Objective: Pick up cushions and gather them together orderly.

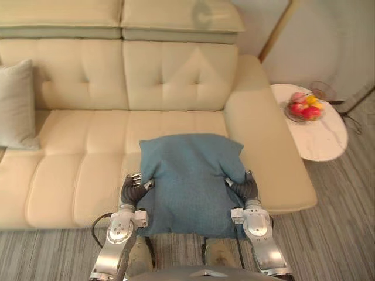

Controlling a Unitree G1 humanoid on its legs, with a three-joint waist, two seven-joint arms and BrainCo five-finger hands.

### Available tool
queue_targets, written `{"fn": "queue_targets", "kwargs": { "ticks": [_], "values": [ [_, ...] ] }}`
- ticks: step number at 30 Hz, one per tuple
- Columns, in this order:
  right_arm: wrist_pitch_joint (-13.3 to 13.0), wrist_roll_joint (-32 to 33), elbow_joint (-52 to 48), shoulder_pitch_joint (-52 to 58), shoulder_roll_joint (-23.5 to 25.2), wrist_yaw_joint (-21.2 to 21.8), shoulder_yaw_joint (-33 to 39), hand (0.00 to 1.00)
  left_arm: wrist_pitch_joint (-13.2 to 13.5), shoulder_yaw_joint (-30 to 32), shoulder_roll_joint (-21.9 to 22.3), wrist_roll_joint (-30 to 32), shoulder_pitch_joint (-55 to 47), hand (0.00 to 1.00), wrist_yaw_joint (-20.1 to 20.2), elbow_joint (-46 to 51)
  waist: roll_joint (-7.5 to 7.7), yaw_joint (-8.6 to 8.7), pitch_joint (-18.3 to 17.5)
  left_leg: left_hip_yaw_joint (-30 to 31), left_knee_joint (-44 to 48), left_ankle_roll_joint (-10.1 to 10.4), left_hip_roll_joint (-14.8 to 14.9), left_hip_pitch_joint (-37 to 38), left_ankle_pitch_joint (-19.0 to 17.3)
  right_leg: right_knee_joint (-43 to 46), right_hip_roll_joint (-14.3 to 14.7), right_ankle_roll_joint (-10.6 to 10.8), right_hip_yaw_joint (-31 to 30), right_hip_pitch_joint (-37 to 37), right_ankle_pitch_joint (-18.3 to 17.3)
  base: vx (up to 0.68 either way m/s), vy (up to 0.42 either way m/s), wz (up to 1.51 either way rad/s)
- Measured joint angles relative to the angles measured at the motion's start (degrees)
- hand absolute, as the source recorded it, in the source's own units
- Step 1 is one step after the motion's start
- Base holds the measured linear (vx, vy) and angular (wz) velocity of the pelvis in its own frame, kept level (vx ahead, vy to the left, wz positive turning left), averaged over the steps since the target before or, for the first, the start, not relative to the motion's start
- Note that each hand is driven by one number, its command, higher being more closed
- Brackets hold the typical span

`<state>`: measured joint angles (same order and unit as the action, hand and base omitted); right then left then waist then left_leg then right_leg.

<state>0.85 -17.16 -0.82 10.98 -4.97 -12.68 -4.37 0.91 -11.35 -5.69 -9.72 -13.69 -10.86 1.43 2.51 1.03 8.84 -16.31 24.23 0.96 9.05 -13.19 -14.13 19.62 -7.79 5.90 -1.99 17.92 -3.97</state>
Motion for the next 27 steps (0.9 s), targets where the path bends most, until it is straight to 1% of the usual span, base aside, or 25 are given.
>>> {"fn": "queue_targets", "kwargs": {
  "ticks": [1,2,3,4,5,6,7,8,9,10,11,12,14,17,19,20,21,23,26,27],
  "values": [
    [0.00,0.01,0.00,0.06,-0.08,0.06,0.04,1.00,-0.01,0.00,-0.01,0.25,0.09,1.00,0.06,0.00,0.67,0.58,-0.35,0.17,-0.83,0.26,-0.40,0.26,0.24,-4.08,1.22,-0.57,1.52,-0.06,0.73,0.12,-0.032,0.41],
    [-0.06,0.50,-0.11,-0.02,-0.56,-0.01,0.48,1.00,-0.03,-0.32,0.72,0.77,0.73,1.00,0.39,-0.75,0.23,1.81,-0.11,2.22,-0.74,1.00,-1.87,-0.24,0.20,-7.04,2.00,-0.62,1.09,-1.10,3.92,0.12,-0.059,0.59],
    [-0.06,1.09,-0.10,-0.08,-1.18,-0.02,0.71,1.00,-0.08,-0.40,1.24,1.06,1.01,1.00,0.62,-0.95,-0.67,1.85,0.05,2.95,-0.66,1.46,-1.83,-0.46,0.08,-6.83,2.09,-1.19,2.24,-1.29,3.80,0.16,-0.043,0.66],
    [-0.07,1.66,-0.11,-0.13,-2.29,0.00,0.76,1.00,-0.07,-0.37,1.89,1.08,1.20,1.00,1.08,-0.91,-1.88,1.77,-0.01,3.98,-0.31,1.71,-1.66,-1.07,0.17,-6.55,2.10,-1.15,3.75,-1.39,3.61,0.14,-0.020,0.36],
    [-0.07,1.77,-0.11,-0.16,-2.57,0.03,0.73,1.00,-0.07,-0.36,2.05,1.08,1.34,1.00,1.12,-0.91,-2.44,1.53,0.00,4.65,-0.21,1.91,-1.55,-1.23,0.31,-6.49,2.10,-0.97,4.51,-1.58,3.40,0.20,-0.034,0.44],
    [-0.06,2.14,-0.16,-0.12,-2.39,0.01,0.65,1.00,-0.07,-0.29,2.33,1.08,1.47,1.00,1.10,-0.89,-3.29,1.06,0.02,6.57,-0.09,2.60,-1.21,-1.35,0.90,-5.92,2.09,-1.10,6.12,-2.20,2.57,0.19,-0.073,0.46],
    [-0.06,2.16,-0.43,0.05,-2.23,0.00,0.62,1.00,-0.07,-0.12,2.48,1.06,1.45,1.00,1.09,-0.86,-3.66,0.75,0.17,7.60,1.40,2.95,-0.83,-1.56,1.14,-5.58,2.08,-1.03,7.38,-3.26,1.79,0.18,-0.087,0.49],
    [-0.06,2.16,-0.73,0.24,-2.25,-0.02,0.62,1.00,-0.07,-0.07,2.55,1.06,1.45,1.00,1.09,-0.86,-4.00,0.64,0.44,8.29,3.47,2.95,-0.35,-1.96,1.14,-5.58,2.22,-1.19,8.28,-4.39,1.27,0.15,-0.092,0.47],
    [-0.05,2.29,-1.81,1.10,-2.30,-0.05,0.59,1.00,-0.07,-0.05,2.77,1.04,1.12,1.00,1.09,-0.71,-4.30,-0.28,0.70,8.60,8.88,2.88,0.71,-2.63,1.27,-5.20,2.53,-1.32,9.61,-6.89,-0.09,0.14,-0.078,0.37],
    [-0.06,2.43,-3.79,2.16,-2.29,-0.09,0.48,1.00,-0.07,-0.03,2.98,1.03,0.67,1.00,1.09,-0.12,-4.47,-1.03,0.73,8.41,11.95,3.13,1.47,-2.85,1.53,-4.53,2.65,-1.42,10.05,-8.23,-1.24,0.12,-0.069,0.29],
    [-0.06,3.00,-5.41,2.85,-2.29,-0.12,0.43,1.00,-0.06,0.01,3.05,1.03,0.34,1.00,1.09,0.49,-4.58,-1.29,0.68,8.31,13.06,3.18,1.81,-2.89,1.63,-4.28,2.70,-1.49,10.36,-8.96,-1.89,0.11,-0.036,0.19],
    [-0.10,3.55,-8.27,3.70,-2.29,-0.27,0.37,1.00,-0.05,0.18,3.11,0.97,0.12,1.00,1.09,1.78,-4.59,-1.57,0.63,8.21,13.73,3.02,2.06,-2.94,1.75,-4.13,2.64,-1.55,10.55,-9.46,-2.71,0.08,-0.009,0.18],
    [-0.19,3.94,-11.08,4.02,-2.28,-0.44,0.39,1.00,0.23,0.67,3.73,0.96,0.14,1.00,1.09,3.46,-4.51,-1.89,0.54,8.06,12.45,3.02,2.02,-2.80,1.75,-4.82,2.71,-1.64,10.66,-9.39,-2.72,0.05,0.000,0.10],
    [-0.70,3.96,-11.87,3.66,-2.09,-0.48,0.58,1.00,0.47,1.13,4.55,0.98,0.33,1.00,1.09,3.88,-4.39,-1.93,-0.87,8.11,1.48,3.26,0.66,0.05,1.89,-9.63,3.22,-1.90,10.68,-9.00,0.34,0.03,-0.014,-0.01],
    [-0.66,3.92,-11.60,3.17,-1.76,-0.44,1.11,1.00,0.45,1.12,4.54,1.04,0.72,1.00,1.09,3.76,-4.37,-1.83,-0.86,7.85,-3.72,4.07,0.16,1.65,2.67,-11.53,3.43,-2.01,10.66,-8.69,1.68,0.03,-0.012,-0.08],
    [-0.66,3.91,-11.36,3.21,-1.38,-0.43,1.27,1.00,0.42,1.10,4.50,1.07,0.61,1.00,1.09,3.42,-4.20,-1.87,-0.92,7.03,-6.24,4.14,-0.27,2.62,3.77,-12.80,3.40,-2.29,10.33,-8.70,2.73,0.01,0.000,-0.15],
    [-0.66,3.91,-11.23,3.18,-1.27,-0.44,1.27,1.00,0.41,1.09,4.44,1.10,0.60,1.00,1.09,3.31,-4.14,-1.84,-0.91,6.71,-7.27,4.05,-0.44,3.05,4.15,-13.21,3.34,-2.34,10.15,-8.71,3.10,-0.01,0.000,-0.26],
    [-0.66,3.92,-8.64,1.42,-1.21,-0.45,1.27,1.00,0.42,1.09,3.80,1.15,1.05,1.00,1.09,2.76,-3.98,-1.72,-0.94,5.34,-11.34,4.15,-0.86,4.30,5.06,-15.74,3.73,-2.53,8.62,-8.20,5.01,-0.03,0.000,-0.35],
    [-0.62,3.92,-6.07,-1.18,-0.85,-0.49,1.20,1.00,0.41,1.23,2.75,1.26,2.66,1.00,0.91,1.38,-3.29,-1.69,-0.78,3.90,-13.70,3.86,-1.53,3.90,6.23,-19.50,3.98,-2.58,7.09,-7.50,7.97,-0.05,-0.002,-0.34],
    [-0.62,3.93,-4.95,-2.39,-0.33,-0.57,1.12,1.00,0.41,1.69,2.39,1.61,3.26,1.00,0.41,1.18,-2.81,-1.73,-0.96,3.12,-14.02,3.80,-1.74,2.98,6.46,-20.96,3.98,-2.63,5.95,-6.52,9.32,-0.08,0.005,-0.36]
  ]
}}
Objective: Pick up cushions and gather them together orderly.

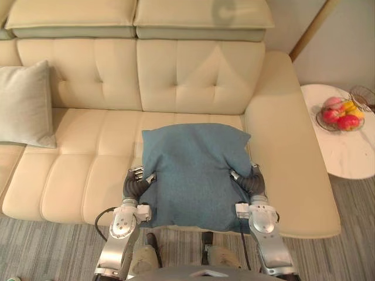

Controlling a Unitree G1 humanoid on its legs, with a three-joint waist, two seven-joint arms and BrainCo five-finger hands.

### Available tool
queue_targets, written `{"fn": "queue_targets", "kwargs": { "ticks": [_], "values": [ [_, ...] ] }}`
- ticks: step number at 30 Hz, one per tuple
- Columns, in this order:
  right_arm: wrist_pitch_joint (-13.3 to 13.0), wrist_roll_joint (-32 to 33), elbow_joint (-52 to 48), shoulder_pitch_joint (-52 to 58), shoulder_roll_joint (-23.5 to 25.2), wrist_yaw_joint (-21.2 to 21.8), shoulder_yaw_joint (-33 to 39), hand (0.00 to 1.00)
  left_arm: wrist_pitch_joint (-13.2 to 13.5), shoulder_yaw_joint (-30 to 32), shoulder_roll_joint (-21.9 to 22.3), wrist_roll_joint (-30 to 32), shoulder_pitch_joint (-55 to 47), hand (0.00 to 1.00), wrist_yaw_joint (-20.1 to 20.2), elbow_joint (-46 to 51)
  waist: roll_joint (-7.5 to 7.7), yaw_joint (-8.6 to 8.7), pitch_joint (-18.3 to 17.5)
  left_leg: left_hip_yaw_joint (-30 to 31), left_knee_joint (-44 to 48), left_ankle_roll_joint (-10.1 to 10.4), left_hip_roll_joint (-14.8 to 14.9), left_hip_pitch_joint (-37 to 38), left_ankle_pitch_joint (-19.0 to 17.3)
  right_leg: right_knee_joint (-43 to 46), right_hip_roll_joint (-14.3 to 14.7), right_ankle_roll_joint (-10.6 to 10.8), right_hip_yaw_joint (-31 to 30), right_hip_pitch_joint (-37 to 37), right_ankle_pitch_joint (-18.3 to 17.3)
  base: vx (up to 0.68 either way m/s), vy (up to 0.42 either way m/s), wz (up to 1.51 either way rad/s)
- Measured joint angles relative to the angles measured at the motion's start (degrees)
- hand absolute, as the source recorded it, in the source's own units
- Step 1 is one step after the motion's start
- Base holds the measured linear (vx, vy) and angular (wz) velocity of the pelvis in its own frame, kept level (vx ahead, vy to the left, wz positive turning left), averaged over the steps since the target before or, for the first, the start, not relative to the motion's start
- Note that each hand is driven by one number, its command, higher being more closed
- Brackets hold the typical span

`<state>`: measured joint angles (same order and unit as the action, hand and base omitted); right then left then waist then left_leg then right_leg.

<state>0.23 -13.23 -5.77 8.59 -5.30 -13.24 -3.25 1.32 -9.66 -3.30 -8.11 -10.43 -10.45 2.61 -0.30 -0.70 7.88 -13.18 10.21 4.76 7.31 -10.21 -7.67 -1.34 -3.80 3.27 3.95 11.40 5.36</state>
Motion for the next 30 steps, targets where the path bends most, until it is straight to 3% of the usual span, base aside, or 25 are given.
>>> {"fn": "queue_targets", "kwargs": {
  "ticks": [5,9,11,14,19,24,25,30],
  "values": [
    [0.02,0.07,2.23,-7.15,2.64,-4.35,-0.48,1.00,0.00,1.74,-0.22,1.74,9.32,1.00,-4.89,-2.65,1.14,-0.06,0.59,-1.14,2.04,-0.51,-0.29,-5.88,0.49,-1.59,-0.31,-0.09,-1.43,5.02,3.72,-0.10,0.010,-0.16],
    [0.10,0.53,2.57,-17.92,4.07,-10.39,-0.65,1.00,0.02,3.03,-1.14,3.96,22.28,1.00,-11.78,-4.95,1.38,-0.61,2.96,-1.03,5.64,-0.89,-0.30,-11.44,0.54,-0.23,-0.92,0.28,-1.52,9.57,4.84,-0.16,0.019,0.01],
    [0.10,0.39,2.57,-27.81,4.80,-15.47,-0.62,1.00,0.09,4.24,-2.77,4.01,33.13,1.00,-16.72,-6.72,1.36,-1.26,5.33,-0.59,7.99,-1.59,-0.25,-15.97,0.97,1.62,-1.19,0.30,-1.32,13.72,5.06,-0.21,-0.024,0.10],
    [0.10,-0.45,2.77,-37.17,4.99,-20.07,0.03,1.00,0.11,4.99,-4.61,3.95,42.94,1.00,-20.55,-8.71,1.25,-1.73,7.17,0.08,9.07,-1.89,-0.35,-19.95,1.69,2.90,-1.44,0.20,-0.94,17.44,5.42,-0.15,-0.041,0.15],
    [0.27,-2.16,7.06,-58.38,4.94,-28.38,5.51,1.00,0.49,4.46,-10.96,4.03,66.29,1.00,-24.65,-15.21,1.16,-1.75,9.54,1.37,4.20,-1.94,-1.98,-26.31,7.22,0.37,-2.68,0.13,0.15,23.73,8.50,-0.07,-0.034,0.24],
    [1.32,-2.47,13.94,-72.48,4.56,-33.80,10.65,1.00,0.56,5.17,-12.48,5.06,82.06,1.00,-26.68,-21.67,1.05,-1.21,11.26,2.55,-1.62,-1.49,-2.65,-29.21,11.58,-3.19,-3.06,-0.63,1.92,26.62,11.06,-0.03,0.000,0.20],
    [2.32,-2.43,15.08,-75.95,4.17,-35.16,11.41,0.00,0.55,5.64,-12.49,5.06,85.13,0.00,-26.76,-23.16,1.04,-1.14,11.26,2.65,-3.31,-1.22,-2.67,-30.26,12.69,-3.18,-2.95,-0.78,2.23,28.41,11.19,-0.03,-0.003,0.12],
    [3.59,0.43,18.76,-84.04,1.03,-38.05,12.87,0.00,0.49,8.75,-12.49,4.99,90.16,0.00,-26.86,-27.10,1.00,-0.94,11.29,3.05,-7.16,-0.56,-2.61,-33.11,15.33,-3.18,-2.64,-0.87,2.99,32.53,11.25,-0.02,0.001,0.08]
  ]
}}
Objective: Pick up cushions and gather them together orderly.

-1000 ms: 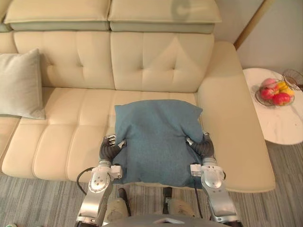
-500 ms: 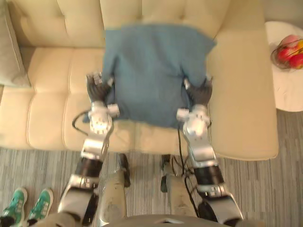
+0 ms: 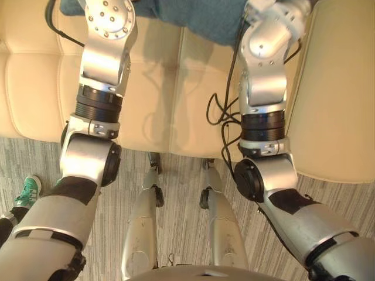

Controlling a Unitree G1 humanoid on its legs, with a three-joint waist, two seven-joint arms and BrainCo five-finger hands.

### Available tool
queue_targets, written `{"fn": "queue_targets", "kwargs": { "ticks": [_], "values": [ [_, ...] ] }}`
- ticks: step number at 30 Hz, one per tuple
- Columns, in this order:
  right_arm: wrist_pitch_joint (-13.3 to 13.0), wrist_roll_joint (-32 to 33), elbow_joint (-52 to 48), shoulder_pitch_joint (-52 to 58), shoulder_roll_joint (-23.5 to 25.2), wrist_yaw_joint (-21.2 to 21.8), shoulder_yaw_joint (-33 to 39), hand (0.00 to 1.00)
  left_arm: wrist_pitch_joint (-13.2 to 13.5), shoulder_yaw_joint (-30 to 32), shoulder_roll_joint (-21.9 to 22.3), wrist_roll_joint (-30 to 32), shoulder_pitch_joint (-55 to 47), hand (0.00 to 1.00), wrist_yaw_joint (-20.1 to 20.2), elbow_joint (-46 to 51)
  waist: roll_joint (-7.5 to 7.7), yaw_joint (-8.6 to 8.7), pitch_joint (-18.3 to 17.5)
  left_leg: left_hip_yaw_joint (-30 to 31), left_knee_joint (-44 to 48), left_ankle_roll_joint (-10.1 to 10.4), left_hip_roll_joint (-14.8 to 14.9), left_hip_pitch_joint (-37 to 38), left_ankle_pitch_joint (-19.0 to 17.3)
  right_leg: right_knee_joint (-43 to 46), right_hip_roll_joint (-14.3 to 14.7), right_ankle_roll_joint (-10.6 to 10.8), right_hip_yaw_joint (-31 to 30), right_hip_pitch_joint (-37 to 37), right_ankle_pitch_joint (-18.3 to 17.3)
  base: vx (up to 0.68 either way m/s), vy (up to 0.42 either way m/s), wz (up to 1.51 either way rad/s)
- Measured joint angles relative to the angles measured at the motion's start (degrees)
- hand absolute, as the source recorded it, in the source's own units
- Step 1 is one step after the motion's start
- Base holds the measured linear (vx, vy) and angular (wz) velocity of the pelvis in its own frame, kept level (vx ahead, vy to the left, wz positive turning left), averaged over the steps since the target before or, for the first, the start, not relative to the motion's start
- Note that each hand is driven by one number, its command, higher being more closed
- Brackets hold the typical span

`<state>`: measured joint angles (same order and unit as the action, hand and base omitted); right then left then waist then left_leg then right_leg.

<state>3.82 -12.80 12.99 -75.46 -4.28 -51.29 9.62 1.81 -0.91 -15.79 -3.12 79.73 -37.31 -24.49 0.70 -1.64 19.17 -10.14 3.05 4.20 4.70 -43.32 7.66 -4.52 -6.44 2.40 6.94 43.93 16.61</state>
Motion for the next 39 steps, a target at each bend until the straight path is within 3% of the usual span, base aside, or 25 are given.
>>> {"fn": "queue_targets", "kwargs": {
  "ticks": [7,10,18,22,27,31,34,35,39],
  "values": [
    [0.21,7.81,5.70,-2.05,-4.34,0.90,0.28,0.00,-0.01,3.20,0.07,-0.19,-0.36,0.00,2.72,-3.64,-0.03,-0.16,0.02,0.89,-2.37,0.73,0.29,-3.77,1.73,-0.01,0.35,0.00,1.58,3.94,0.00,0.01,0.023,0.10],
    [1.68,10.46,8.95,-0.25,-4.49,3.18,0.28,0.00,-0.03,6.02,0.47,-1.24,-5.87,0.00,4.81,-3.79,-0.63,-0.14,0.80,0.69,-2.43,0.74,0.36,-4.15,1.73,-0.01,0.45,0.00,1.48,4.47,-0.02,0.02,0.042,-0.03],
    [1.40,10.63,3.22,7.77,-5.79,6.66,0.25,0.00,-0.61,9.16,5.87,-6.76,-19.61,0.00,7.56,-5.52,-0.64,0.39,0.93,-0.98,-3.31,1.45,0.86,-3.83,2.19,0.52,0.95,-0.02,-0.17,5.43,-0.04,0.01,0.024,-0.07],
    [1.26,11.00,0.66,12.29,-5.80,7.22,0.40,0.00,-0.56,8.05,5.70,-7.10,-21.14,0.00,8.17,-4.93,-0.62,0.23,0.94,-1.93,-3.26,1.45,0.96,-2.24,2.19,1.96,1.02,-0.36,-1.08,5.06,-0.33,-0.02,0.009,-0.12],
    [0.00,11.39,-7.86,21.58,-7.17,9.67,1.63,0.00,0.14,7.89,3.63,-8.00,-27.84,0.00,9.23,3.87,-0.58,0.36,0.97,-2.49,-2.79,1.42,1.23,1.22,2.17,3.53,1.23,-0.68,-1.80,2.52,-0.80,-0.03,-0.013,-0.07],
    [-0.90,11.16,-16.51,33.45,-8.42,12.18,2.89,0.00,1.90,9.03,2.39,-8.12,-37.80,0.00,11.04,10.66,-0.55,0.37,1.38,-2.28,-2.07,0.93,1.76,5.81,1.36,7.14,1.45,-0.63,-1.55,-1.12,-3.76,-0.03,-0.039,0.02],
    [-2.36,10.14,-21.95,46.45,-8.69,15.26,2.34,0.00,2.78,9.99,3.25,-9.19,-50.27,0.00,13.01,15.13,-0.55,0.38,1.41,-2.26,0.17,0.89,1.90,10.57,-0.83,12.73,1.04,-0.57,-1.55,-4.30,-8.21,0.02,-0.042,0.03],
    [-2.65,9.86,-23.04,54.04,-8.43,18.50,1.68,0.00,3.14,10.33,5.26,-9.80,-57.34,0.00,14.50,15.98,-0.52,0.27,1.43,-2.21,2.99,0.60,1.94,12.93,-2.79,16.48,0.54,-0.40,-1.62,-6.24,-10.80,0.08,-0.050,0.04],
    [-2.98,8.21,-22.44,68.25,-4.67,25.09,-0.62,0.00,3.18,11.10,12.42,-10.78,-69.77,0.00,17.17,15.78,-0.41,0.16,1.49,-1.45,9.75,0.59,2.53,17.64,-7.91,21.39,0.04,0.03,-1.31,-12.01,-15.21,0.10,-0.022,0.04]
  ]
}}
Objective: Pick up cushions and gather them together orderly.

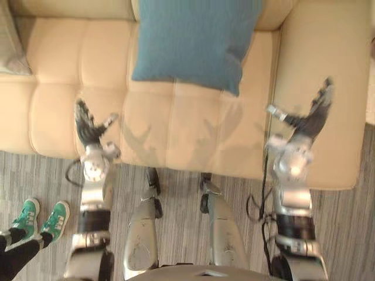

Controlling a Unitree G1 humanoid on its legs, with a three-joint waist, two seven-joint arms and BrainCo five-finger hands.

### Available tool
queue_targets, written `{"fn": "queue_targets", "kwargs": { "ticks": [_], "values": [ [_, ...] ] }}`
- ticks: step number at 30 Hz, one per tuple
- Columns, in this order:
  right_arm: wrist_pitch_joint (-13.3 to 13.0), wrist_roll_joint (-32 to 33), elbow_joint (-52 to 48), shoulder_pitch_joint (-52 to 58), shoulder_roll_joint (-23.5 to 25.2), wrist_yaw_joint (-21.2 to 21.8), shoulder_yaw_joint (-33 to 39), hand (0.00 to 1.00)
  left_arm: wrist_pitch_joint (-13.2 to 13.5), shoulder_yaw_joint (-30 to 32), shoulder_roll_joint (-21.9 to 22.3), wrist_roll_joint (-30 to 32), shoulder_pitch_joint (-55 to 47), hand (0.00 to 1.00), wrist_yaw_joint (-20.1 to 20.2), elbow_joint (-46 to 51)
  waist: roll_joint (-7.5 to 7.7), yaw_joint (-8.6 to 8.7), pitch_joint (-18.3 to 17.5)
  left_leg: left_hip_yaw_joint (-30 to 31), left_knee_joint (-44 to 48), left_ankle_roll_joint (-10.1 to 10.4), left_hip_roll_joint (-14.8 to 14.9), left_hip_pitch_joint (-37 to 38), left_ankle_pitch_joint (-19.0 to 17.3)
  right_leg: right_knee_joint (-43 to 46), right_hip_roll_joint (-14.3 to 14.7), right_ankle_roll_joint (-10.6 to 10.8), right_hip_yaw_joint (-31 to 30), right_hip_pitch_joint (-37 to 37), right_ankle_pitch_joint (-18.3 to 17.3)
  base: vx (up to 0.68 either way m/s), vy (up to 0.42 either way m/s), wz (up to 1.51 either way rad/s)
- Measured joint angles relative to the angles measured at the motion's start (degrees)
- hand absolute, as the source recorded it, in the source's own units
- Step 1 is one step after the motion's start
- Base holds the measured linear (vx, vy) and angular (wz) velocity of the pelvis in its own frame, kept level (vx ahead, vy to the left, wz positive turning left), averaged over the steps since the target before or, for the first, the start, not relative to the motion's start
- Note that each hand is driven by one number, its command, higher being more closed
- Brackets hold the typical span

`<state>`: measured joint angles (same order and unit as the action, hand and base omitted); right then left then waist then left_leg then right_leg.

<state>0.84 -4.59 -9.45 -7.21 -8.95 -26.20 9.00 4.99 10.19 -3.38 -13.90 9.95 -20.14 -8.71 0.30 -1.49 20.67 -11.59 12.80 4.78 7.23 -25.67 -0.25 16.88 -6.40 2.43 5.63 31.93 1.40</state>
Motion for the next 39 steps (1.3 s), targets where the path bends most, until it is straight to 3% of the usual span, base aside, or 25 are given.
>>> {"fn": "queue_targets", "kwargs": {
  "ticks": [5,10,13,17,23,25,26,27,28,30,31,33,34,35,38,39],
  "values": [
    [-0.68,0.81,13.66,9.86,4.89,8.07,0.13,0.00,-1.14,1.30,3.27,0.67,-10.28,0.00,4.71,-7.72,0.11,-0.09,-0.56,0.20,4.52,-0.43,1.15,6.89,-4.88,0.08,0.76,0.42,0.76,-9.03,-1.99,0.07,0.012,-0.04],
    [-0.55,0.75,31.39,15.18,9.46,12.43,0.82,0.00,-3.09,4.15,3.65,2.08,-14.69,0.00,9.27,-25.27,0.53,-0.08,-7.93,-1.62,3.28,-0.02,1.88,12.21,-6.13,-5.02,1.71,1.01,-0.19,-14.99,-1.00,0.09,0.025,-0.18],
    [-0.56,0.89,42.36,16.33,11.09,13.59,4.28,0.00,-3.85,6.78,4.67,6.16,-15.77,0.00,9.83,-34.11,0.46,0.14,-12.45,-2.69,0.51,0.20,1.84,16.99,-6.25,-9.59,2.08,1.26,-0.45,-20.18,0.28,0.12,0.029,-0.13],
    [-0.57,0.90,49.51,16.56,11.20,13.76,6.69,0.00,-3.96,9.09,5.08,9.45,-16.01,0.00,10.43,-40.00,0.64,-0.15,-15.26,-4.98,-1.48,0.45,1.88,21.10,-6.42,-12.95,2.67,1.40,-2.48,-23.66,1.70,0.04,0.017,-0.25],
    [-0.38,-0.34,54.61,15.66,10.69,15.75,6.56,0.00,-4.09,10.01,4.72,10.77,-16.03,0.00,10.52,-43.73,1.34,-0.18,-15.78,-9.07,0.36,0.51,2.38,22.74,-7.41,-12.92,3.74,1.70,-6.46,-23.43,4.06,-0.05,0.012,-0.42],
    [-0.43,-0.40,56.15,14.80,10.06,15.77,4.51,0.00,-4.13,10.11,4.75,10.77,-15.40,0.00,10.47,-43.63,1.16,-1.03,-15.73,-10.30,0.82,-0.09,4.19,21.35,-7.34,-14.33,4.72,3.90,-6.41,-22.41,8.06,-0.19,-0.019,-0.38],
    [-0.32,-0.50,56.03,13.21,9.52,15.79,4.57,0.00,-4.12,10.72,4.98,10.76,-15.06,0.00,10.39,-43.69,0.08,-1.35,-14.80,-10.78,1.12,-0.11,5.73,20.96,-6.71,0.78,4.12,1.22,-2.83,-18.33,-0.67,-0.19,-0.043,-0.18],
    [-0.52,-0.49,56.03,13.37,9.74,15.75,4.54,0.00,-4.19,10.53,4.60,10.77,-15.10,0.00,10.31,-43.65,0.64,-1.02,-14.72,-10.04,1.19,-0.10,5.74,20.90,-6.16,12.33,2.42,1.36,-1.05,-16.86,-5.74,-0.18,-0.090,0.12],
    [-0.64,-0.46,56.91,13.57,9.95,15.75,4.52,0.00,-4.20,10.30,4.01,10.78,-15.33,0.00,10.27,-43.60,1.60,-0.83,-15.04,-8.97,1.43,0.11,5.65,20.70,-5.51,21.51,0.26,2.79,0.15,-17.08,-8.84,-0.09,-0.118,0.39],
    [-0.59,-0.58,59.38,13.18,10.12,15.75,2.74,0.00,-4.20,9.86,3.01,10.78,-16.08,0.00,10.25,-43.51,3.38,-1.28,-15.87,-8.05,2.35,0.80,5.49,19.29,-4.16,28.23,-3.34,4.77,0.09,-19.55,-10.82,-0.13,-0.274,0.33],
    [-0.38,-1.80,60.27,11.53,10.38,15.78,1.67,0.00,-4.27,9.94,2.95,10.77,-15.46,0.00,9.96,-43.19,4.11,-1.85,-16.32,-7.09,3.49,1.18,5.56,16.90,-2.35,24.10,-2.93,5.94,0.60,-20.07,-13.20,-0.17,-0.338,0.18],
    [-0.34,-2.35,59.93,10.27,10.12,15.69,1.15,0.00,-4.29,9.92,4.02,10.74,-15.16,0.00,9.54,-42.90,2.49,-2.33,-16.36,-6.71,2.00,0.53,6.58,15.06,-0.10,19.58,-1.35,5.52,2.09,-20.17,-13.59,-0.17,-0.217,-0.09],
    [-0.41,-2.47,59.60,8.91,9.41,15.57,0.35,0.00,-4.27,9.71,5.60,10.71,-15.19,0.00,9.17,-42.47,0.55,-2.90,-16.36,-6.55,-0.32,0.44,7.58,13.56,2.23,13.08,0.52,4.61,3.28,-21.40,-14.27,-0.25,-0.219,-0.23],
    [-0.43,-2.44,59.20,7.44,8.64,15.44,0.17,0.00,-4.19,8.46,5.71,10.70,-14.75,0.00,8.94,-42.34,-0.11,-3.34,-15.46,-6.93,-1.60,2.58,7.96,12.07,4.23,8.09,1.20,1.86,4.79,-22.05,-16.62,-0.26,-0.224,-0.14],
    [-0.28,-2.32,57.51,7.50,8.57,14.89,0.12,0.00,-4.35,6.39,6.31,10.65,-14.36,0.00,8.74,-42.47,-2.62,-3.08,-13.63,-5.56,-4.90,2.58,9.34,13.16,7.66,7.50,3.22,-0.05,6.53,-22.28,-15.47,-0.31,-0.170,0.11],
    [-0.35,-2.33,57.38,7.84,8.47,14.78,0.12,0.00,-4.35,6.32,6.39,10.66,-14.70,0.00,8.70,-42.41,-2.76,-3.00,-13.59,-5.62,-5.59,2.74,9.46,13.77,7.64,7.60,3.36,-0.35,6.78,-22.51,-15.37,-0.27,-0.088,0.05]
  ]
}}
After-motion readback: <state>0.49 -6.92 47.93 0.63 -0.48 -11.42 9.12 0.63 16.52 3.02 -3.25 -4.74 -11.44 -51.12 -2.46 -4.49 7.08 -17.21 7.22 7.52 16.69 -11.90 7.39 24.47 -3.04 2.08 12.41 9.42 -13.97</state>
